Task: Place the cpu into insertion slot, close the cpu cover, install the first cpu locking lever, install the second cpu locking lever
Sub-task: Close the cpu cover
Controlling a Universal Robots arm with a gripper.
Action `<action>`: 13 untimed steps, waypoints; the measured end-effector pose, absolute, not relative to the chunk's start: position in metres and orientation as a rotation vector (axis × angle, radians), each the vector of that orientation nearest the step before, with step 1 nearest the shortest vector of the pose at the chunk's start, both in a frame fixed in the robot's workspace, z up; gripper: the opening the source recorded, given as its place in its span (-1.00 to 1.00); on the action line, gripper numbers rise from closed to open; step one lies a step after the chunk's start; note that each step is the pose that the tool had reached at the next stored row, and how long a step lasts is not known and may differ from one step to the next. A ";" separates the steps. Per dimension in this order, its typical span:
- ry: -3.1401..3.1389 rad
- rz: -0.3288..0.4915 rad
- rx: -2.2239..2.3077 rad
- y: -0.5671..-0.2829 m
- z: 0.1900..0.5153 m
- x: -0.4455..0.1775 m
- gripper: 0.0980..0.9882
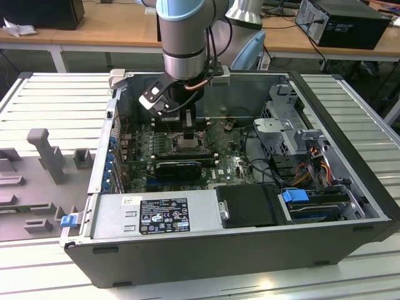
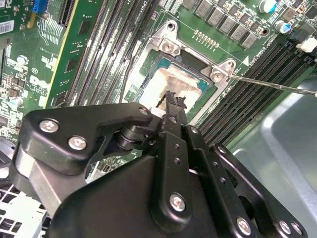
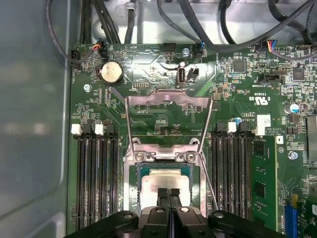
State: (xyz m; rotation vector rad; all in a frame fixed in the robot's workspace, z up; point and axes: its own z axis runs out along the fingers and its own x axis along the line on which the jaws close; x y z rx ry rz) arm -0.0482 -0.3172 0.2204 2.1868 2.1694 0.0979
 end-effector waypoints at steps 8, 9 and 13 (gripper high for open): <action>2.169 0.098 2.187 -0.317 0.227 -0.048 -0.98; 2.169 0.098 2.187 -0.317 0.228 -0.048 -0.98; 2.170 0.098 2.187 -0.317 0.231 -0.048 -0.98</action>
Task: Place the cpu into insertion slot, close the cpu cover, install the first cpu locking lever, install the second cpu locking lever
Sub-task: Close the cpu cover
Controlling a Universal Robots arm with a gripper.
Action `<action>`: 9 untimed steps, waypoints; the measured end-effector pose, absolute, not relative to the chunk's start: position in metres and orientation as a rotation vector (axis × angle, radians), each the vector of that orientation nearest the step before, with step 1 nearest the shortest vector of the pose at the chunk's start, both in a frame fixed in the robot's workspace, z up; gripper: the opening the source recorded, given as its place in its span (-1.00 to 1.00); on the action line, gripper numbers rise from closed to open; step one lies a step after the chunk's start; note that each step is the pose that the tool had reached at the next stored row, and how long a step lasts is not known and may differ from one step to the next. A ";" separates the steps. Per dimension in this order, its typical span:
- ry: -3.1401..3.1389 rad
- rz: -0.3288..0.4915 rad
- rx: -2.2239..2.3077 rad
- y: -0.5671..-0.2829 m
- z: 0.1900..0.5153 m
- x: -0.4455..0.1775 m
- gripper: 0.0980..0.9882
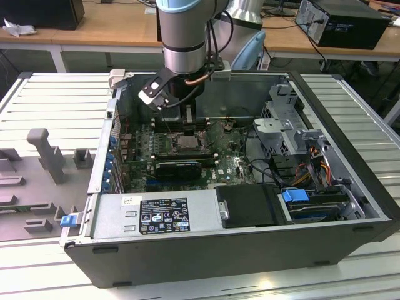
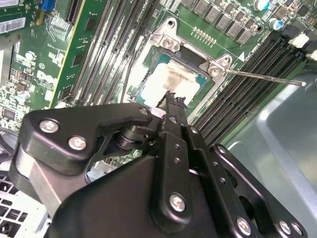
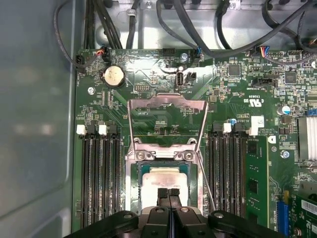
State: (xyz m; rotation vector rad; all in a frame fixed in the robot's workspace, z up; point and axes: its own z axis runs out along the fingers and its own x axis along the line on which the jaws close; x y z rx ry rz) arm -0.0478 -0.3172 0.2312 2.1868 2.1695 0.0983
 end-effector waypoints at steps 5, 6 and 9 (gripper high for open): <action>2.169 0.098 2.187 -0.317 0.231 -0.045 -0.98; 2.169 0.097 2.187 -0.317 0.231 -0.044 -0.98; 2.169 0.094 2.186 -0.318 0.231 -0.039 -0.98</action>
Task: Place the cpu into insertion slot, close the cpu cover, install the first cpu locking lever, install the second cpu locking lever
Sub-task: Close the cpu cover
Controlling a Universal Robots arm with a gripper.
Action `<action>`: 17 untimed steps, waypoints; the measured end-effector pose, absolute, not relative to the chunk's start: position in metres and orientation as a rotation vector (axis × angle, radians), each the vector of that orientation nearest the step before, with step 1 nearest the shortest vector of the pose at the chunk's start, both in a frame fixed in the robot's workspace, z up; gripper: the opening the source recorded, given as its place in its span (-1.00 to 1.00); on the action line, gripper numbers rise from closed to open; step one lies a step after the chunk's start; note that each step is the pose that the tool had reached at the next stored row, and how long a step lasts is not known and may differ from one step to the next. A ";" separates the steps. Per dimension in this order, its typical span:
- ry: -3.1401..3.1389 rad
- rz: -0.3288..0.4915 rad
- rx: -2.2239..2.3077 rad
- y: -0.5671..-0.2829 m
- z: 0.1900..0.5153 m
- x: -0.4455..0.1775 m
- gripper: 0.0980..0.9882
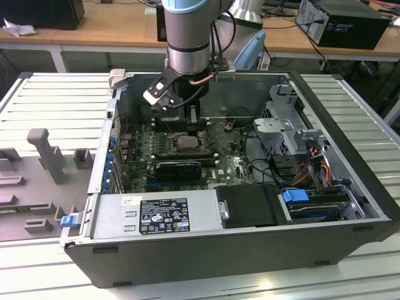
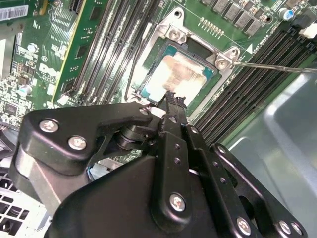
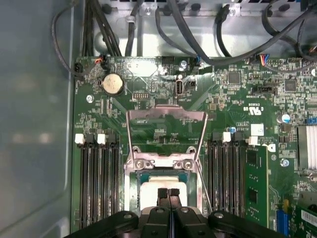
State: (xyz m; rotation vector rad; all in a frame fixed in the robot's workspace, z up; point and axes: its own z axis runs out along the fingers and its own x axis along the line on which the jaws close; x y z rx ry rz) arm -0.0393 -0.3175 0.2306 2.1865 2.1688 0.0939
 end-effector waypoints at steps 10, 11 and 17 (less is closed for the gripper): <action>2.171 0.089 2.188 -0.318 0.236 -0.030 -0.98; 2.171 0.090 2.188 -0.317 0.237 -0.030 -0.98; 2.174 0.084 2.191 -0.318 0.240 -0.020 -0.98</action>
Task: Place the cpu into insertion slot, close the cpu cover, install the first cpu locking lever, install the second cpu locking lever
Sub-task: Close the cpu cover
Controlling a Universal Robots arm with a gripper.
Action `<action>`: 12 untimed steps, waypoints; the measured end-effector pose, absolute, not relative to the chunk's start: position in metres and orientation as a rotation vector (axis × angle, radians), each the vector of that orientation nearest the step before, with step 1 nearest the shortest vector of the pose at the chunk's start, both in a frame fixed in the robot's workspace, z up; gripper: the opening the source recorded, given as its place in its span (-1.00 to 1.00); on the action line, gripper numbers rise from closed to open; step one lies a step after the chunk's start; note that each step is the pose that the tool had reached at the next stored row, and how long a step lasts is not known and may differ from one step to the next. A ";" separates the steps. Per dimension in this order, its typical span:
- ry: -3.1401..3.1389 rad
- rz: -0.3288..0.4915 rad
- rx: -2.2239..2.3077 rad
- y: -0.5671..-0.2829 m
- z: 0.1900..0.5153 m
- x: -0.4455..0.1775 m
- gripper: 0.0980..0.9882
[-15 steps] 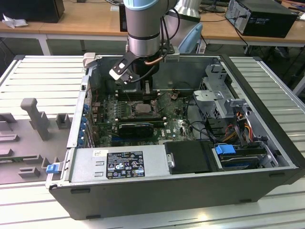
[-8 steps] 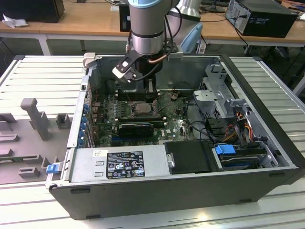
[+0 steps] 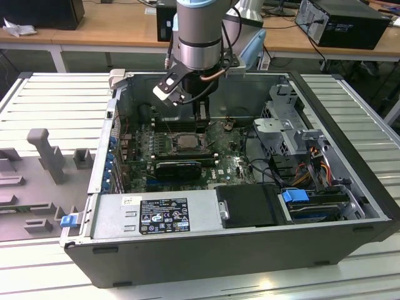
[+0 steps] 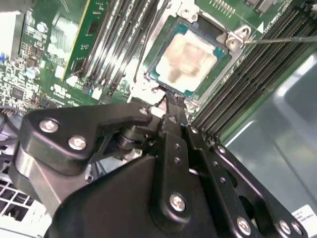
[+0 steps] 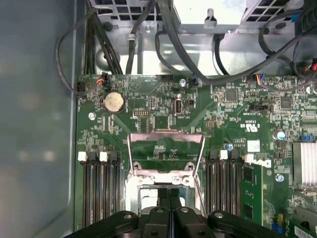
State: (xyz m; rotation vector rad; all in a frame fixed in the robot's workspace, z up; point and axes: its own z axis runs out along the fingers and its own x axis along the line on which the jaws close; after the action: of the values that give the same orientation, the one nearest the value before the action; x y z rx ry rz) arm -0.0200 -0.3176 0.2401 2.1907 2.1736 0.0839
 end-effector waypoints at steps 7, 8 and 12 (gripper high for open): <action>2.176 0.079 2.194 -0.318 0.246 -0.008 -0.98; 2.177 0.078 2.194 -0.318 0.246 -0.006 -0.98; 2.181 0.074 2.194 -0.317 0.248 0.006 -0.98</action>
State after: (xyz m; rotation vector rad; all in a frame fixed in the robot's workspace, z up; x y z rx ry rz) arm 0.0060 -0.3175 0.2477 2.1938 2.1805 0.0742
